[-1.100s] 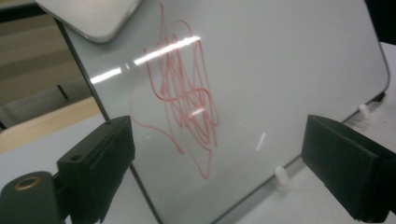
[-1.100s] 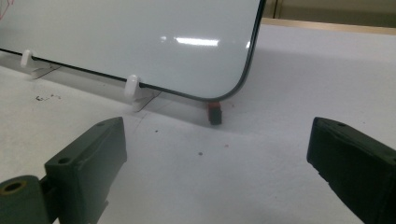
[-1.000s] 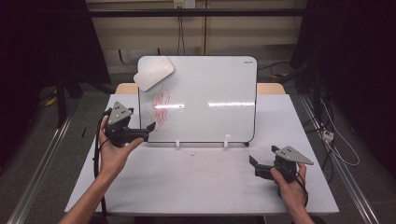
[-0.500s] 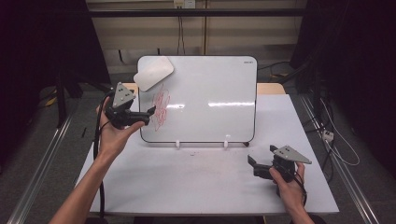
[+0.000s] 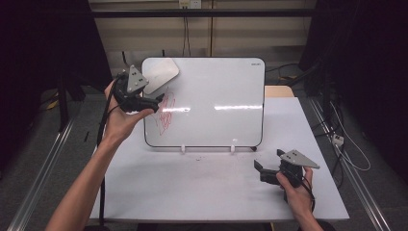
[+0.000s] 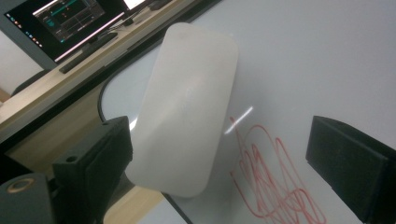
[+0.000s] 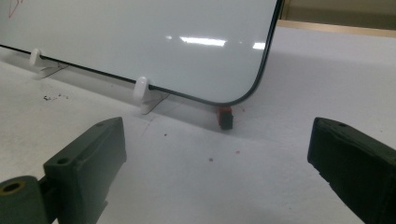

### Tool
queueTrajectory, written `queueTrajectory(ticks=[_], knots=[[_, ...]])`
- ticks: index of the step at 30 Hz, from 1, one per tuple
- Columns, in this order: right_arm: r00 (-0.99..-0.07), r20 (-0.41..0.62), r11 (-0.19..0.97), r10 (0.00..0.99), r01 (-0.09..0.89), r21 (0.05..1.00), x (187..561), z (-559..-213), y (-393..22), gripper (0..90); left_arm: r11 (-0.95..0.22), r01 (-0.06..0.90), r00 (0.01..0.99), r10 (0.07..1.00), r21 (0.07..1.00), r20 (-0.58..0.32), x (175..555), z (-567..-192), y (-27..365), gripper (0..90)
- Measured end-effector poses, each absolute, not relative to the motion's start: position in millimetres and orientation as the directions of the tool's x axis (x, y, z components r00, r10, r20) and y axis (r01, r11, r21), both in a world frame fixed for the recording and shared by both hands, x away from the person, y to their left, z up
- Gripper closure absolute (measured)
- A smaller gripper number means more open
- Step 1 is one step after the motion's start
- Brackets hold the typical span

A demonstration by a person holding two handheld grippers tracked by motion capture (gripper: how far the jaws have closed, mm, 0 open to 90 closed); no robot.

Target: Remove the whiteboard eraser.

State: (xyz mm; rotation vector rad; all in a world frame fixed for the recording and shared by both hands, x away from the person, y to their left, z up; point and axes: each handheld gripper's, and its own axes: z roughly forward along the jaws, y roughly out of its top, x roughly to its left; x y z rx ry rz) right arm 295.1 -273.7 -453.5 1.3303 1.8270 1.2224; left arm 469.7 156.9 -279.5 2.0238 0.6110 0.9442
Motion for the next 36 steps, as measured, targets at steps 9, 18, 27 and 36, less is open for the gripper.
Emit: queueTrajectory(ticks=[9, 18, 27, 36], knots=[[-0.360, 0.065, 0.097, 0.931, 0.413, 0.905, 297.8, -453.0, -270.9, 4.5, -0.651, 0.057, 0.597, 0.630, 0.757, 0.497, 485.2, -275.9, 145.0, 9.7], [-0.371, 0.067, 0.100, 0.926, 0.415, 0.904, 299.4, -453.0, -269.6, 4.5, -0.700, 0.067, 0.590, 0.602, 0.711, 0.537, 503.7, -274.7, 137.5, 13.4], [-0.372, 0.069, 0.100, 0.926, 0.417, 0.904, 299.7, -453.4, -269.0, 4.5, -0.730, 0.067, 0.599, 0.574, 0.680, 0.558, 511.4, -282.5, 129.4, 18.2], [-0.374, 0.069, 0.101, 0.925, 0.416, 0.904, 299.7, -453.5, -269.1, 4.5, -0.762, 0.064, 0.589, 0.550, 0.645, 0.592, 518.4, -280.6, 122.5, 20.3]])
